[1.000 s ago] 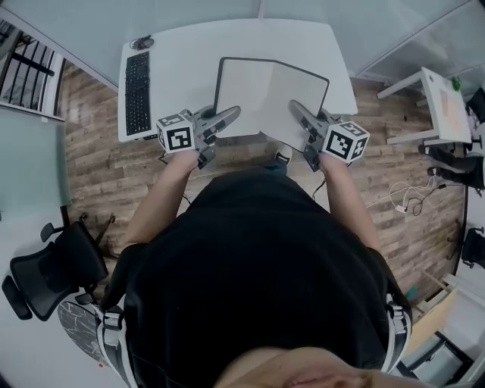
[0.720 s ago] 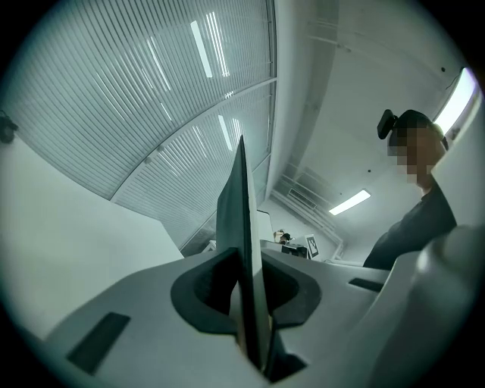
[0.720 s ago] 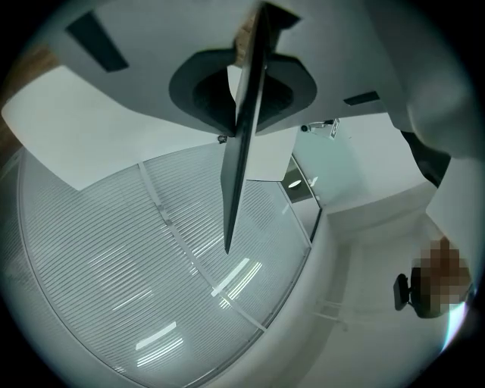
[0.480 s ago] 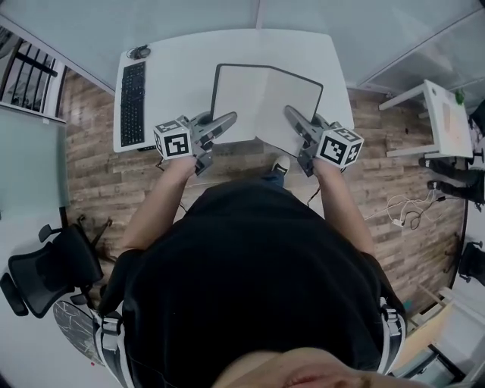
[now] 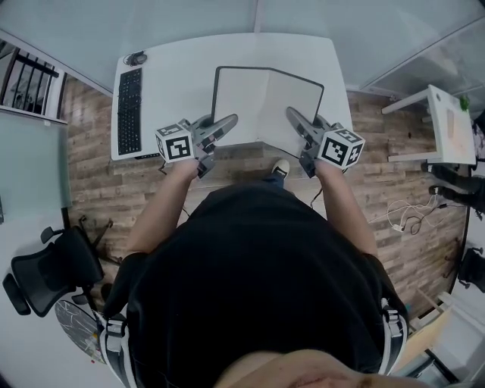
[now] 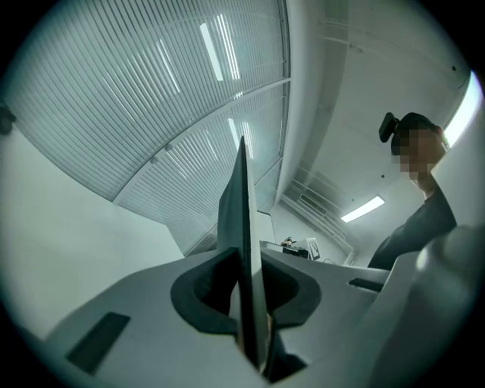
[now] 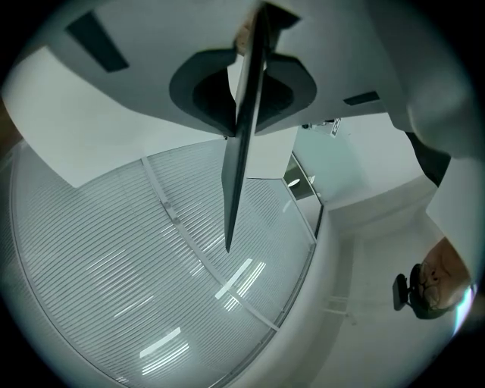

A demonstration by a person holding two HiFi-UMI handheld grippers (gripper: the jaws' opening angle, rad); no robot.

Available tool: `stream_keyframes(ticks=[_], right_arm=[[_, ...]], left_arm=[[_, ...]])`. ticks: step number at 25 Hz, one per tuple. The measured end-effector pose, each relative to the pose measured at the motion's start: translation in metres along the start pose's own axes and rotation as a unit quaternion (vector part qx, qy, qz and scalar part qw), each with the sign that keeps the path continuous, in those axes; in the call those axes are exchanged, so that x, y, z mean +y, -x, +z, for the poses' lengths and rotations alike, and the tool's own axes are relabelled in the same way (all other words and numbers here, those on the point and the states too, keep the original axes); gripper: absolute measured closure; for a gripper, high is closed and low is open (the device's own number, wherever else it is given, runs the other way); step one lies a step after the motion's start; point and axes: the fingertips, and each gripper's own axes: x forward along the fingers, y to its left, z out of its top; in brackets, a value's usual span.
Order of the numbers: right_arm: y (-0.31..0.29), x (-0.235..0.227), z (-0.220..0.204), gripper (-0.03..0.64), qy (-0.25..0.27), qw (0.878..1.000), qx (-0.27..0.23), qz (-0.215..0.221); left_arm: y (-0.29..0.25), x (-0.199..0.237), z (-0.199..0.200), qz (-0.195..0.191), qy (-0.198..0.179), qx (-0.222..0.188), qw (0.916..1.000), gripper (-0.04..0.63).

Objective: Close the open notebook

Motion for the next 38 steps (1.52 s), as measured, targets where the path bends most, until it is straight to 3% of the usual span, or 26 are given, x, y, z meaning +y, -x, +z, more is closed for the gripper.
stream_keyframes(ticks=[14, 38], right_arm=[[-0.010, -0.092, 0.051, 0.555, -0.009, 1.000, 0.022, 0.012], [-0.017, -0.111, 0.061, 0.556, -0.005, 0.999, 0.038, 0.037]], left_arm=[[-0.082, 0.047, 0.030, 0.028, 0.018, -0.010, 0.9994, 0.537], [-0.095, 0.055, 0.035, 0.042, 0.023, -0.021, 0.9986, 0.537]])
